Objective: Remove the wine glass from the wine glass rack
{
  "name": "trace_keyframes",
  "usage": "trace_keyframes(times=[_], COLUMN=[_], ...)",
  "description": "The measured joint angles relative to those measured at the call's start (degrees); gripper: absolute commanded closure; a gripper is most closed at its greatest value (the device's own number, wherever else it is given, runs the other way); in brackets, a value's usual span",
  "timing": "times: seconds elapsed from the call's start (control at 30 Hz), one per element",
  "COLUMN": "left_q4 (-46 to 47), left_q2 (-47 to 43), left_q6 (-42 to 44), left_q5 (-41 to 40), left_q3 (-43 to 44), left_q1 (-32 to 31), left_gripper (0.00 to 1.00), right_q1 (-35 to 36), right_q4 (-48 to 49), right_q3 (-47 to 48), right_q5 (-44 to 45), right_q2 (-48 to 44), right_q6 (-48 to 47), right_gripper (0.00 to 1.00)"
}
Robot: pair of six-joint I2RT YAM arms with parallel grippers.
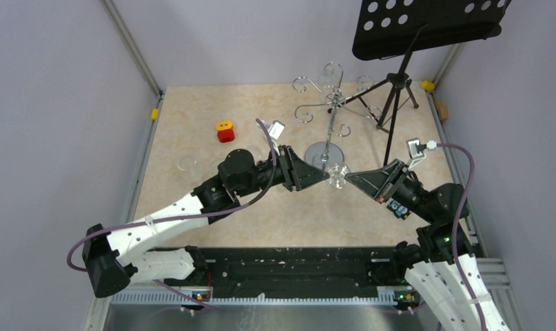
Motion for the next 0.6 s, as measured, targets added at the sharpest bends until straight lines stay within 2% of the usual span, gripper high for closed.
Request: trace_keyframes(times=[0.2, 0.3, 0.4, 0.43, 0.47, 0.57, 0.6], left_q4=[0.2, -0.6, -2.4, -3.2, -3.7, -4.9, -5.2], left_q2=[3.5, 4.3, 4.8, 4.9, 5.0, 5.0, 5.0], left_q6=[-1.7, -1.9, -1.9, -1.7, -1.8, -1.2, -0.9], left_q5=[1.2, 1.7, 1.9, 2.0, 2.0, 2.2, 2.2], left_q3=[1.7, 2.1, 2.8, 3.2, 3.4, 4.4, 4.7], left_q1=[-0.3, -0.6, -0.7, -0.7, -0.7, -0.6, -0.6], left_gripper=[0.7, 0.77, 0.96, 1.0, 1.0, 1.0, 1.0], right_q1=[0.0, 0.0, 0.0, 0.0, 0.0, 0.0, 0.0], right_q4=[1.3, 1.6, 1.8, 1.8, 1.8, 2.1, 2.2], right_q3=[-1.1, -1.5, -2.0, -2.1, -2.2, -2.2, -2.2], right_q5=[-0.9, -1.0, -0.7, -0.5, -0.3, 0.2, 0.4], right_q2=[1.0, 1.6, 1.7, 1.7, 1.7, 1.7, 1.7], right_q6=[-0.2, -0.2, -0.4, -0.6, -0.7, -0.7, -0.7], right_gripper=[1.0, 1.0, 1.0, 1.0, 1.0, 0.68, 0.54])
